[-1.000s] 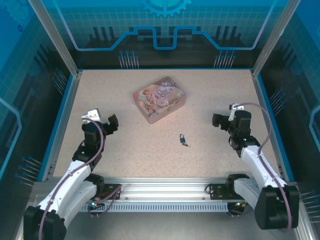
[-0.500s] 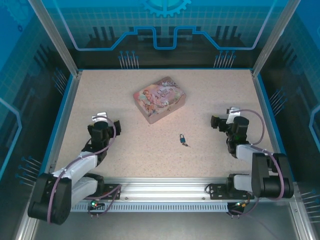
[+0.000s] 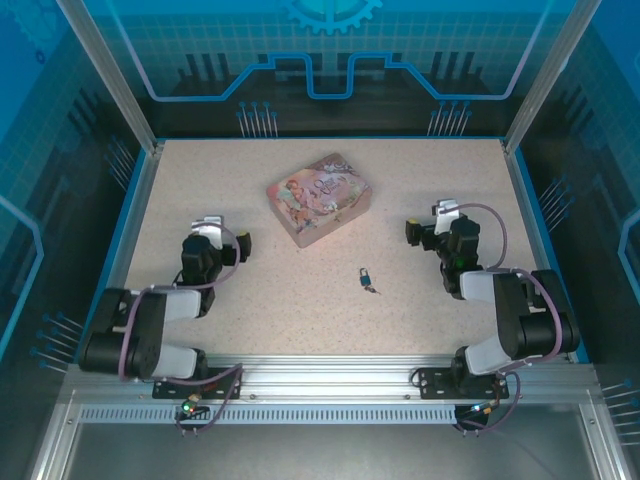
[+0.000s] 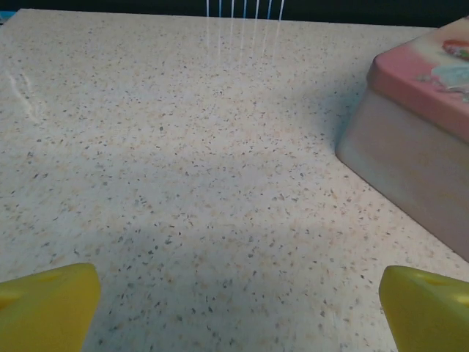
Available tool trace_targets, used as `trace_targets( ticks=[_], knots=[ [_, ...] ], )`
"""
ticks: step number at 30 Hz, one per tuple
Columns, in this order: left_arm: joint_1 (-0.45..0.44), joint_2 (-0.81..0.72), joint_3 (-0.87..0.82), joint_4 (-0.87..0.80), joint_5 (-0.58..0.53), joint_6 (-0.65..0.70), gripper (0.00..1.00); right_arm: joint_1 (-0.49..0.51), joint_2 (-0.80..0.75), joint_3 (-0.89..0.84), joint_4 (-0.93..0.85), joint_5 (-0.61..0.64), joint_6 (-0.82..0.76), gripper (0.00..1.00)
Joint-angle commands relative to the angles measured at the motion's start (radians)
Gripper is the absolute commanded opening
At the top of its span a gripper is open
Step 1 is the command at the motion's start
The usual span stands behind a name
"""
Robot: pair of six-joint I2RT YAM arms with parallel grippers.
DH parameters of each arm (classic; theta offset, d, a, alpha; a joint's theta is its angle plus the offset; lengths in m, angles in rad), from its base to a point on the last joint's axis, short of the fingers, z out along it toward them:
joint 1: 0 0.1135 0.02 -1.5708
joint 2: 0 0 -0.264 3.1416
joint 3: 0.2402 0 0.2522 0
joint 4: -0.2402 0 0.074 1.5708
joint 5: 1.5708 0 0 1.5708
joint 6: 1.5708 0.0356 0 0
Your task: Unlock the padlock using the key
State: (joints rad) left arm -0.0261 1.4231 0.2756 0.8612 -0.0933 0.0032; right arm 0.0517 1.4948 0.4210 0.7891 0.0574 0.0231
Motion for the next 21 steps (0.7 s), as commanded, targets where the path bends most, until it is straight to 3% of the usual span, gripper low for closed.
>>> trace_targets(
  ticks=[1, 6, 9, 21],
  knots=[
    [0.02, 0.16, -0.006, 0.315, 0.078, 0.021, 0.99, 0.007, 0.008, 0.006, -0.028, 0.027, -0.022, 1.0],
    [0.022, 0.12, 0.097, 0.047, 0.06, 0.009, 0.99, 0.01, 0.009, 0.011, -0.036, 0.018, -0.029, 1.0],
    [0.026, 0.126, 0.107, 0.053, 0.012, -0.009, 0.99, 0.013, 0.008, 0.012, -0.038, 0.013, -0.032, 1.0],
    [0.026, 0.129, 0.106, 0.058, 0.012, -0.008, 0.99, 0.008, 0.008, 0.013, -0.041, 0.007, -0.032, 1.0]
  ],
)
